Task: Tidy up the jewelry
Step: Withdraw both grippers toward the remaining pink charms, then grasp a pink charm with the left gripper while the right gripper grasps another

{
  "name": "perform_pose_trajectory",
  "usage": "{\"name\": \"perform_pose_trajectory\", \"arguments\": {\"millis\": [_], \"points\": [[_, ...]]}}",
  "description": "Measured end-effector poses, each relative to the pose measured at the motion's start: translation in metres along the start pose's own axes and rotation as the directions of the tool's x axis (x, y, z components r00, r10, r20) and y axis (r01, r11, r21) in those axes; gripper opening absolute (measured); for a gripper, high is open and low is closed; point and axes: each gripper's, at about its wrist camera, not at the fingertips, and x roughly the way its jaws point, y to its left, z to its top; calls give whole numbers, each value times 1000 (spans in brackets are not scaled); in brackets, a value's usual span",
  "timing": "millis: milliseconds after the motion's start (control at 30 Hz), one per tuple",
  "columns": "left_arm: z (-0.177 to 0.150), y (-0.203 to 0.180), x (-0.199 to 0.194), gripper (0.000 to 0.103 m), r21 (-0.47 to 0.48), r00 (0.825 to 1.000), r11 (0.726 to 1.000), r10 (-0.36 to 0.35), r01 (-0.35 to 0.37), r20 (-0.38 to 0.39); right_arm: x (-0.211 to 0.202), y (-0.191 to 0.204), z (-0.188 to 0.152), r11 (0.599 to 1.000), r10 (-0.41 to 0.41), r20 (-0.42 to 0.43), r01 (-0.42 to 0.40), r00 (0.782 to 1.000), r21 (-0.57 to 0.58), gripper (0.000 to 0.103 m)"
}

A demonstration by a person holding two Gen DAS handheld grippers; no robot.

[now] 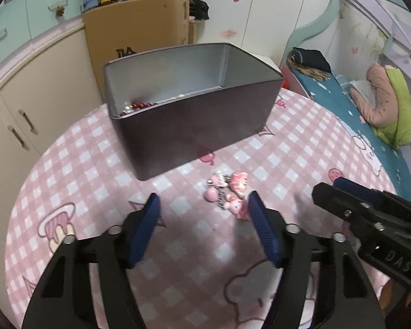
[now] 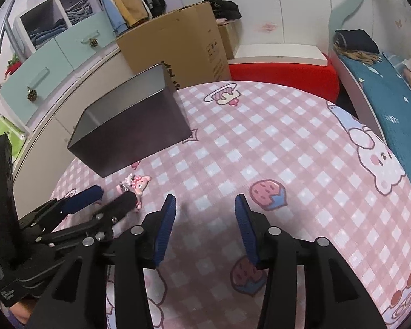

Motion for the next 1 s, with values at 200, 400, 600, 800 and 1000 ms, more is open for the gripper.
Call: {"name": "perform_pose_trajectory", "arguments": {"millis": [200,400,600,800,1000], "points": [[0,7,0,41,18,1000,1000,-22,21,10,5,3,2,1000,1,-7,-1,1000,-1,44],[-4,11,-5,17,43,997,996,-72,72,3,8,14,1,1000,3,-15,-4,1000,-23,44],[-11,33,-12,14,34,992,991,-128,129,-18,24,44,3,995,16,-35,-19,999,-102,44],[-12,54,-19,6,3,986,986,-166,166,-33,41,73,10,982,-4,-37,-3,999,-186,45],[-13,64,-20,6,-29,972,973,-231,230,-44,51,92,13,960,-45,-18,39,999,-278,45]]}}
